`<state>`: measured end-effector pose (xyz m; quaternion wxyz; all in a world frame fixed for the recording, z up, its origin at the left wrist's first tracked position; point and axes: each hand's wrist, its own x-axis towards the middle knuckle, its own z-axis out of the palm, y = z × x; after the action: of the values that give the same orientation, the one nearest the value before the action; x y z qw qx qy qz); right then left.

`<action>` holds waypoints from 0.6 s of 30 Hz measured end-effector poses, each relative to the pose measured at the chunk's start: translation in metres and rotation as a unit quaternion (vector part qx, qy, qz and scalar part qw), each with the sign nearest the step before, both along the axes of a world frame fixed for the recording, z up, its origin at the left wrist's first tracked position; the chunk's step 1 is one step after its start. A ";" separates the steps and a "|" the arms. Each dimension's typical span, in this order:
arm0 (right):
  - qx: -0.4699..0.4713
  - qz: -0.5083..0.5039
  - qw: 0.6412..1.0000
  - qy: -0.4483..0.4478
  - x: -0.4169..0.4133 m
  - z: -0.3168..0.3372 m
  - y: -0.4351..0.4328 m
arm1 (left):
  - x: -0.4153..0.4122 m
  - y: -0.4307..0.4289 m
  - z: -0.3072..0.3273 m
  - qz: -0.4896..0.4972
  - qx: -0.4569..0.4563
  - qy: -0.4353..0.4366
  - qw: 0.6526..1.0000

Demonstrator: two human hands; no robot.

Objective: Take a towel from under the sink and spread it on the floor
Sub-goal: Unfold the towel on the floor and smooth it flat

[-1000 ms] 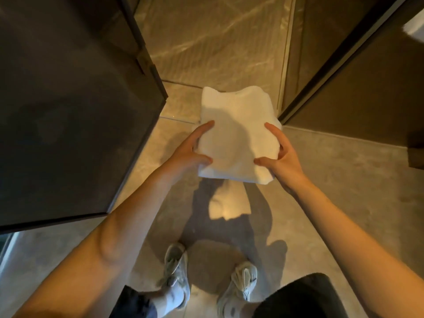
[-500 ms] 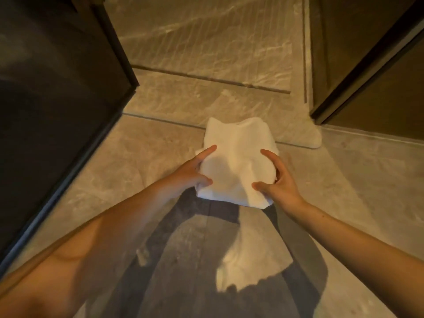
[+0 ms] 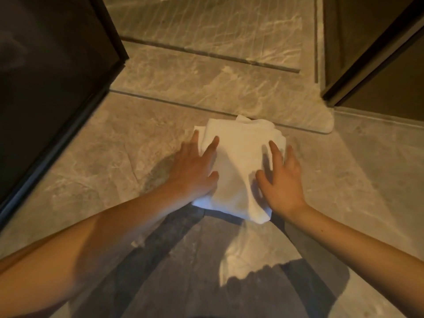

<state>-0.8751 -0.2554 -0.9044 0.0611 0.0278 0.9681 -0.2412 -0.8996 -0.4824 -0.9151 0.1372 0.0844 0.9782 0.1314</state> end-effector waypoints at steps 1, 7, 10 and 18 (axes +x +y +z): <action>0.042 0.031 0.998 0.019 -0.005 -0.001 -0.005 | -0.003 0.005 -0.001 -0.042 -0.019 0.053 0.998; 0.118 0.106 0.987 -0.008 -0.016 -0.041 -0.023 | -0.010 0.019 -0.039 -0.155 -0.029 0.072 0.985; 0.122 0.114 0.986 0.007 -0.019 -0.052 -0.023 | -0.008 0.016 -0.053 -0.141 0.000 0.079 0.987; 0.132 0.130 0.983 0.011 -0.034 -0.051 -0.026 | -0.014 0.014 -0.052 -0.121 0.017 0.083 0.989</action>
<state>-0.9090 -0.2810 -0.9554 0.0769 -0.0936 0.9874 -0.1019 -0.9138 -0.4685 -0.9668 0.0694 0.2150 0.9663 0.1231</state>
